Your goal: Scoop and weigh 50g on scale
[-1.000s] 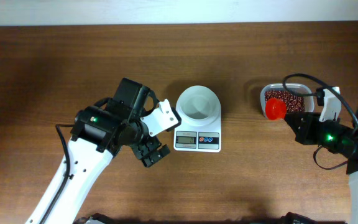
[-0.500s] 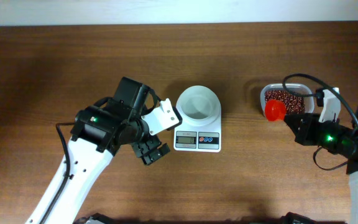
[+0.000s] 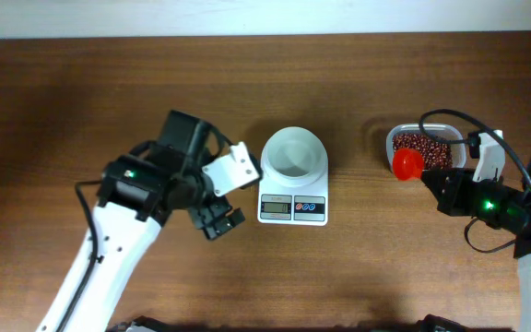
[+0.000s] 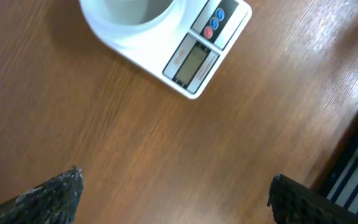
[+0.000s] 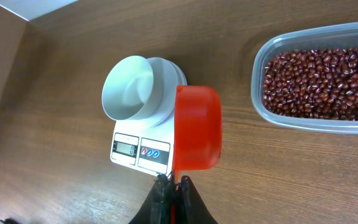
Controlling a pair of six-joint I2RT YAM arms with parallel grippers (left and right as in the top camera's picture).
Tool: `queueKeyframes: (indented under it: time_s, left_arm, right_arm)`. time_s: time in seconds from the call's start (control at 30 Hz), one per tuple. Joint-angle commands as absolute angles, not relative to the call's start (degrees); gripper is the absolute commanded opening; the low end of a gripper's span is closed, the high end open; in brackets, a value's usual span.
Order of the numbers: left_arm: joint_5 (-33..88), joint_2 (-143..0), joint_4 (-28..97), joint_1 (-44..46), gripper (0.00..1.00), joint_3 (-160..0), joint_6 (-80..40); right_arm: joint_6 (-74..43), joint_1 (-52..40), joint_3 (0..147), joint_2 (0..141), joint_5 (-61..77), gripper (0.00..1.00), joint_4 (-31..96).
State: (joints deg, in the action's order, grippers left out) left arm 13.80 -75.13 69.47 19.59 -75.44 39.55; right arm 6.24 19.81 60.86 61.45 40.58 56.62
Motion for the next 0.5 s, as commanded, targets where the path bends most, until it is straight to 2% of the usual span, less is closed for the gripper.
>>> queueKeyframes:
  time_s: [0.0, 0.2, 0.47]
  left_arm:
    - [20.51, -74.11, 72.53, 13.17, 0.99, -75.85, 45.91]
    - [20.36, -68.2, 72.4, 12.21, 0.99, -75.85, 48.77]
    - [21.08, -69.25, 72.27, 12.21, 0.99, -75.85, 48.73]
  right_arm:
    - [6.66, 19.51, 61.01, 61.63, 41.34, 0.04, 56.62]
    - [6.66, 19.51, 61.01, 61.63, 41.36, 0.04, 56.84]
    - [6.66, 19.51, 61.01, 61.63, 41.34, 0.04, 56.82]
